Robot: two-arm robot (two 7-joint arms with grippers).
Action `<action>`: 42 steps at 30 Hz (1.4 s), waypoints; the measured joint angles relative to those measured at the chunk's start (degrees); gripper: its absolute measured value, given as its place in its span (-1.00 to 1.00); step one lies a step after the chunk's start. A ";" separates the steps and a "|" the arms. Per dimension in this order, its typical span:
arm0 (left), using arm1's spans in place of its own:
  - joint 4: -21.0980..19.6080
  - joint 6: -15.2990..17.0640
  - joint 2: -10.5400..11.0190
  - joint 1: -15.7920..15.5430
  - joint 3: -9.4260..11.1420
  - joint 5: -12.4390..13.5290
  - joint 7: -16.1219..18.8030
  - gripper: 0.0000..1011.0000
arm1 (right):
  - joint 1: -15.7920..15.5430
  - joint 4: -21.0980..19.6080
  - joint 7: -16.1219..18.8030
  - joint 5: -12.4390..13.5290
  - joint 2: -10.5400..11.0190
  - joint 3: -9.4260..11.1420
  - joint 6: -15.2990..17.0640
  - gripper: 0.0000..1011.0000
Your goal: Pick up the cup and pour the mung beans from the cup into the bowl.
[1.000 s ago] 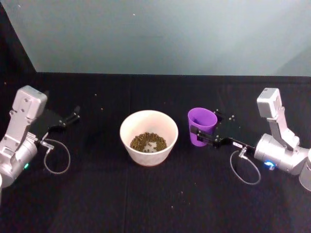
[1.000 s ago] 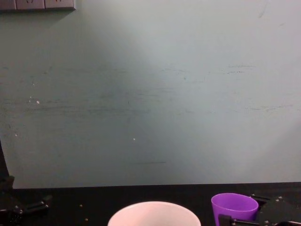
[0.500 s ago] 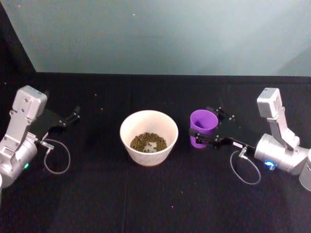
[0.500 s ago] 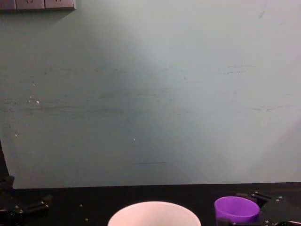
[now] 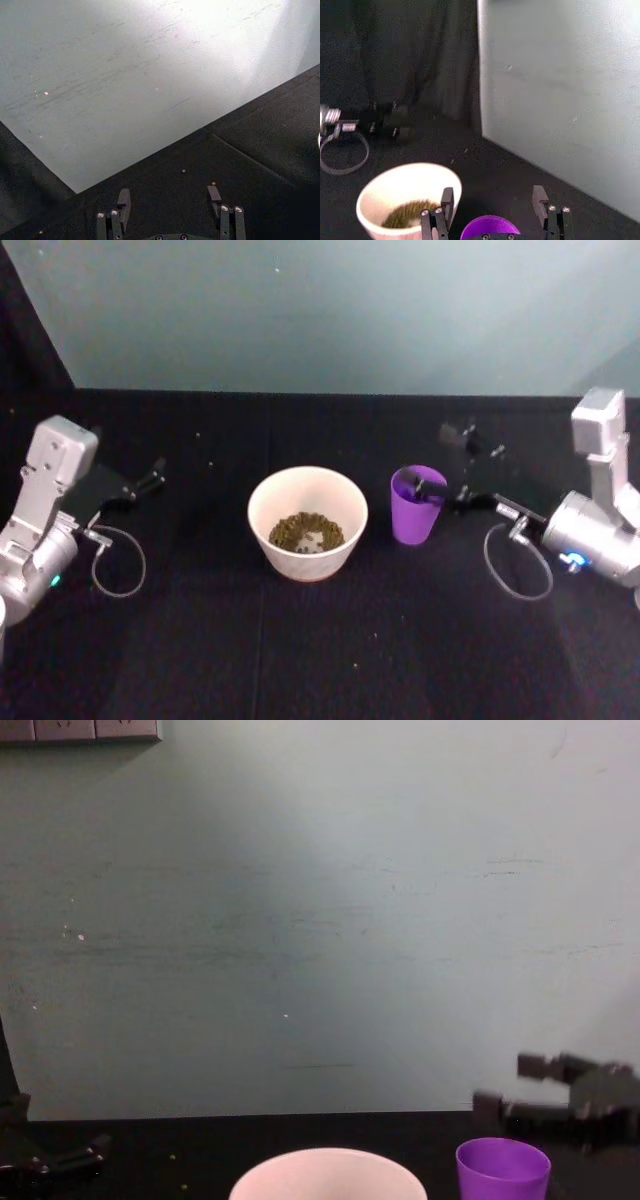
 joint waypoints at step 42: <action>0.00 -0.01 0.00 0.00 0.00 0.00 0.00 0.98 | -10.78 -12.73 -32.16 -7.31 -5.41 12.31 6.69 0.98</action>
